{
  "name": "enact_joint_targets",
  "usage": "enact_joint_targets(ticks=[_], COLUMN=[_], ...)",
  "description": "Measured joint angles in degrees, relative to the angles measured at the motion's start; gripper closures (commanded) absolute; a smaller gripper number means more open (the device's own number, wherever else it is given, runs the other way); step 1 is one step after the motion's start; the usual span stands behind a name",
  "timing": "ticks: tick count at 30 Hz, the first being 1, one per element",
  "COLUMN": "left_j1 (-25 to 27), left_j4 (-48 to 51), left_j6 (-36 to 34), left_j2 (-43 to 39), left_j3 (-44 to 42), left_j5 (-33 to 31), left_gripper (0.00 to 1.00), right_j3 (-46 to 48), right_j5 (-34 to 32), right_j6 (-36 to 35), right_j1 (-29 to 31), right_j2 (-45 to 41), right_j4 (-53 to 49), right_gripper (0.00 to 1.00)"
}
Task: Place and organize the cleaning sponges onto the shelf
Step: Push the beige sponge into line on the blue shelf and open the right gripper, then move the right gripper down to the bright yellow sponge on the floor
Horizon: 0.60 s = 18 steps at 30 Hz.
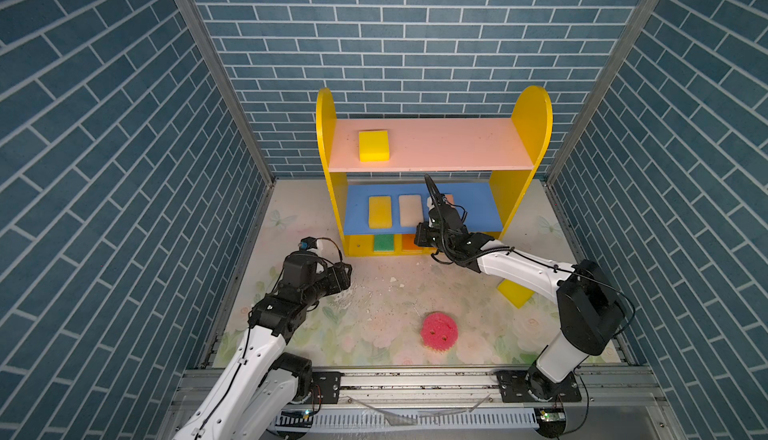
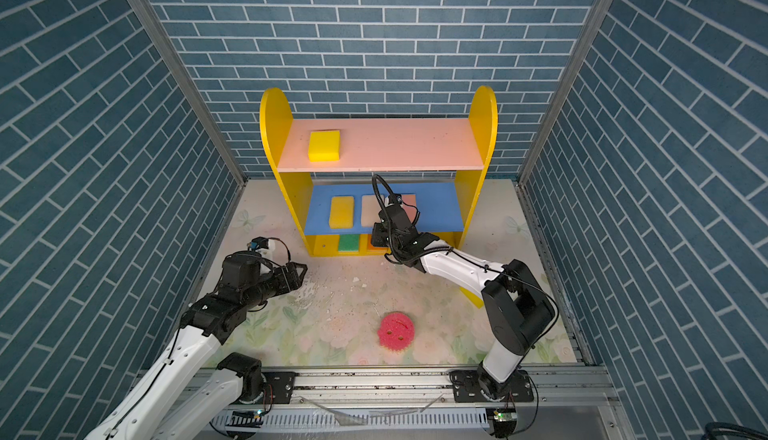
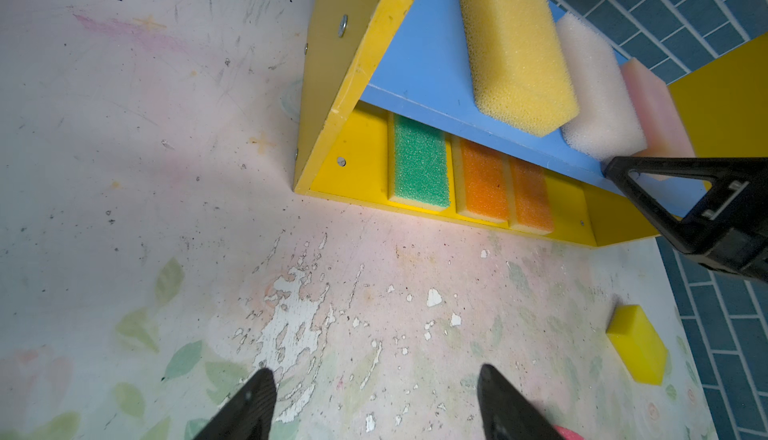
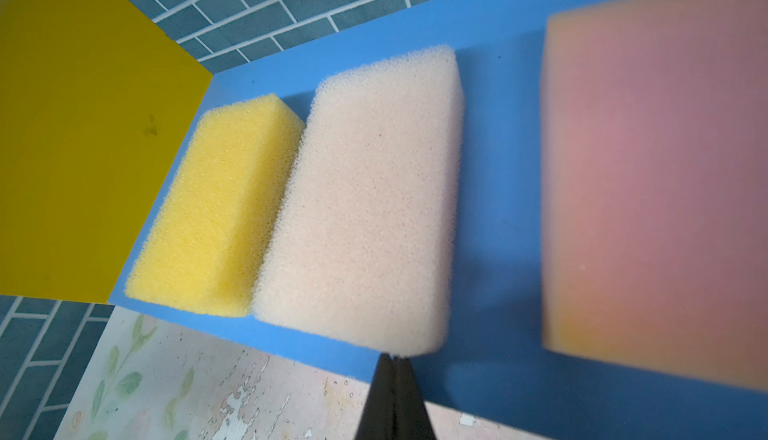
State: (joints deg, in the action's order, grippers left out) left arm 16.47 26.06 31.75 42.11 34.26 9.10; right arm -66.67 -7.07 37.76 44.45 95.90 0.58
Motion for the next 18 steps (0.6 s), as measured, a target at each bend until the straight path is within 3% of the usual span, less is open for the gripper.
enact_joint_targets(ticks=[12,18], left_j1=[0.0,-0.02], left_j4=[0.13,-0.11], left_j6=[0.0,0.02], left_j2=[0.0,0.2], left_j3=[0.0,0.0], left_j5=[-0.02,0.26], left_gripper=[0.22,0.22], right_j3=[-0.17,5.49], right_j5=[2.16,0.0], right_j6=[2.03,4.33], right_j1=[0.48,2.4], right_j2=[-0.46,-10.73], right_j4=[-1.01,-6.56], right_gripper=[1.0,0.99])
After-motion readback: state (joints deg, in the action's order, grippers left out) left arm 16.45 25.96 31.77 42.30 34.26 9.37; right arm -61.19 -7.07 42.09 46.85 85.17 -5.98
